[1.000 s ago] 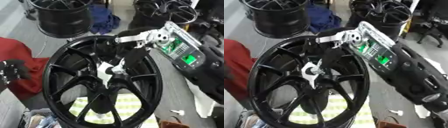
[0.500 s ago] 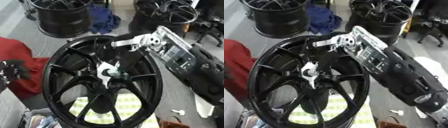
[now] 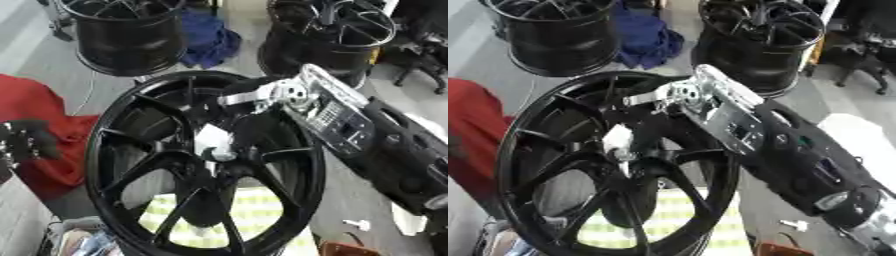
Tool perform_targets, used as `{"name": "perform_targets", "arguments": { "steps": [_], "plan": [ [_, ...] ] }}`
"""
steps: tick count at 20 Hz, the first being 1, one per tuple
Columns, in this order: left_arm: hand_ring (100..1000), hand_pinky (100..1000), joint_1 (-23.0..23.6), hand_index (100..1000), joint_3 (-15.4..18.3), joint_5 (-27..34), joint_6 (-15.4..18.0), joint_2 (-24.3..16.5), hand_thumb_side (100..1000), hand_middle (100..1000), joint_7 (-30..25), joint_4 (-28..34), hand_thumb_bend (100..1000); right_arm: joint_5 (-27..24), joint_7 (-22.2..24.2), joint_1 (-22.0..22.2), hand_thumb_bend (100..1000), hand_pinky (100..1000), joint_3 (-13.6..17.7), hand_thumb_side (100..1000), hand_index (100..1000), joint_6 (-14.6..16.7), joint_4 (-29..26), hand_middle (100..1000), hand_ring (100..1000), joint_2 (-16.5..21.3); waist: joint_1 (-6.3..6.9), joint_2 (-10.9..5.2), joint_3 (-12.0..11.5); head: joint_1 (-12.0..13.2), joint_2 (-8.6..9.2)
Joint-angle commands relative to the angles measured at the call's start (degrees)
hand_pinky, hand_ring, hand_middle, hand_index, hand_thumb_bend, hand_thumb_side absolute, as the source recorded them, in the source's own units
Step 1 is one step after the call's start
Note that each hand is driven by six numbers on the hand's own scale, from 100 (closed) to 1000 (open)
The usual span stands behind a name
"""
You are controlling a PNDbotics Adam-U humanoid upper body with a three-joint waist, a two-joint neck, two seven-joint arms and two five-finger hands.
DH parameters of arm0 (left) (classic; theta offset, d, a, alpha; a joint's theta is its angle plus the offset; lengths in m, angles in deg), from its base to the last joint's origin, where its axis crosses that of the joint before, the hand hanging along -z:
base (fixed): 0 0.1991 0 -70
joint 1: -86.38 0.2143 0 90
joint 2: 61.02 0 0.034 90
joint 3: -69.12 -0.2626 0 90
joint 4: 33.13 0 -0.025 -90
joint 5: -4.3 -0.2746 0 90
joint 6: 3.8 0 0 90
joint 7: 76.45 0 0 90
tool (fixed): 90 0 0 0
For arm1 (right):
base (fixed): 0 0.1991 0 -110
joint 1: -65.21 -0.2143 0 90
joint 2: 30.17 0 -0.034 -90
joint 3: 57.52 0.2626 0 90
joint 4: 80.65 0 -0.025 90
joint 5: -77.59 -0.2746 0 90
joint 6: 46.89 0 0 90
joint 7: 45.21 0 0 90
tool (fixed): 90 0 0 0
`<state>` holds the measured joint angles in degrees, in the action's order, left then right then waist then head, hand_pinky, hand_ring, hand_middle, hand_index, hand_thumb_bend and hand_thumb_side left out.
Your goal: Pull the pin out of the wheel hub.
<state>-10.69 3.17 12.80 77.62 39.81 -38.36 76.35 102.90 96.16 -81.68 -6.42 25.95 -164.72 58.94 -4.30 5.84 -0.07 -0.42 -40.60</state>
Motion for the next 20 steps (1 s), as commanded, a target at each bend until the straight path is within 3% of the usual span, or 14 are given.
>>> {"name": "perform_targets", "arguments": {
  "steps": [1,10,13,17,20],
  "plan": [
    [637,710,-0.56,819,-0.23,0.29,0.01,-0.92,851,626,-0.06,0.66,100,0.9,0.59,-0.78,291,811,0.01,457,950,-0.1,0.21,831,845,0.08,0.48,-0.54,-0.08,-0.17,0.87],
    [637,710,-0.56,819,-0.22,0.25,-0.1,-0.85,853,626,-0.06,0.74,100,2.83,0.59,-0.28,216,742,-0.39,393,915,1.01,1.59,789,775,-0.5,0.47,-0.48,-0.14,-0.22,1.02],
    [637,710,-0.53,819,-0.16,0.16,-0.06,-0.83,854,625,-0.06,0.73,100,3.63,0.59,-0.27,103,677,-0.41,301,863,1.5,1.5,726,707,-0.5,0.46,-0.44,-0.12,-0.21,1.05],
    [637,710,-0.45,819,-0.1,0.03,-0.02,-0.78,855,625,-0.06,0.67,100,4.07,0.59,-0.53,100,560,0.04,183,750,1.7,0.53,623,585,-0.21,0.44,-0.45,-0.08,-0.15,1.08],
    [637,709,-0.4,818,-0.08,-0.04,-0.08,-0.75,856,625,-0.06,0.65,100,3.8,0.59,-1.02,100,505,0.71,145,706,0.67,-1.14,574,532,0.39,0.41,-0.51,0.0,-0.1,1.06]
  ]
}}
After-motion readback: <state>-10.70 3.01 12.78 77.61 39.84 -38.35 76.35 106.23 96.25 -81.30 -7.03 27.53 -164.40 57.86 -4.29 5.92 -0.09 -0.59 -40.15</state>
